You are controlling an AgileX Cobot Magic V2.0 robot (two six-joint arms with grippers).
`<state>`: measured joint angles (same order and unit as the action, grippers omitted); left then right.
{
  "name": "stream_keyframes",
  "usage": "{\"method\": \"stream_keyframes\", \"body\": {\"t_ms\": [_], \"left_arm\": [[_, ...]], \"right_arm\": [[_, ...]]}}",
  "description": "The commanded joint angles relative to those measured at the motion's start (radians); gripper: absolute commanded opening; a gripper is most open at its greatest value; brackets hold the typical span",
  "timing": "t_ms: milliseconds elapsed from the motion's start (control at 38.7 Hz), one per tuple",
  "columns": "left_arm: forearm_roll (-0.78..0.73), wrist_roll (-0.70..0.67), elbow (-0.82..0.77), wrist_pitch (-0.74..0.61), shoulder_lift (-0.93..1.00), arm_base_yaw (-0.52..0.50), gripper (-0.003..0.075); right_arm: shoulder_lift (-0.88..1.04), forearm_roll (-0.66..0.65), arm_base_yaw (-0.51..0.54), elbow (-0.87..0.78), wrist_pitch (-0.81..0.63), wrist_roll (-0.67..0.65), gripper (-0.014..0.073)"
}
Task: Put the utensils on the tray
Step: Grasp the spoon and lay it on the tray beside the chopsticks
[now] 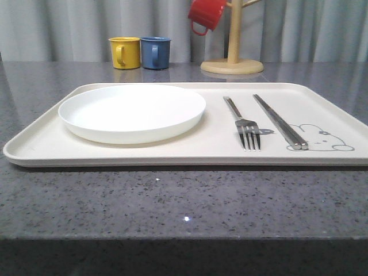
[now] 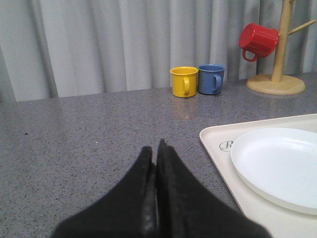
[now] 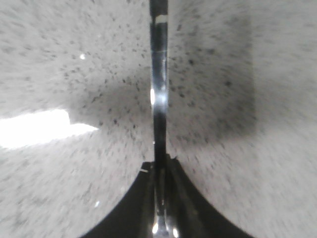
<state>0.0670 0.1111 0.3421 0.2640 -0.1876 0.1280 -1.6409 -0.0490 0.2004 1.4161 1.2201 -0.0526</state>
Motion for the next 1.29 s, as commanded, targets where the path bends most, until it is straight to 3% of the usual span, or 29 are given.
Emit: {"method": "stream_keyframes", "body": {"t_ms": [0,233,594,1266], "left_arm": [[0.010,-0.012,0.026,-0.085,-0.007,-0.003,-0.0018],[0.010,-0.012,0.026,-0.085,-0.007,-0.003,-0.0018],[0.010,-0.012,0.026,-0.085,-0.007,-0.003,-0.0018],[0.010,-0.012,0.026,-0.085,-0.007,-0.003,-0.0018]], "right_arm": [[0.112,-0.001,-0.020,0.031,0.117,-0.023,-0.0039],[0.207,0.049,-0.170,0.031,0.117,-0.091,-0.0039],[0.138,0.110,-0.431,0.031,0.046,-0.224,-0.0037],[-0.035,0.123,-0.459,0.031,0.007,-0.270,-0.0037]]}}
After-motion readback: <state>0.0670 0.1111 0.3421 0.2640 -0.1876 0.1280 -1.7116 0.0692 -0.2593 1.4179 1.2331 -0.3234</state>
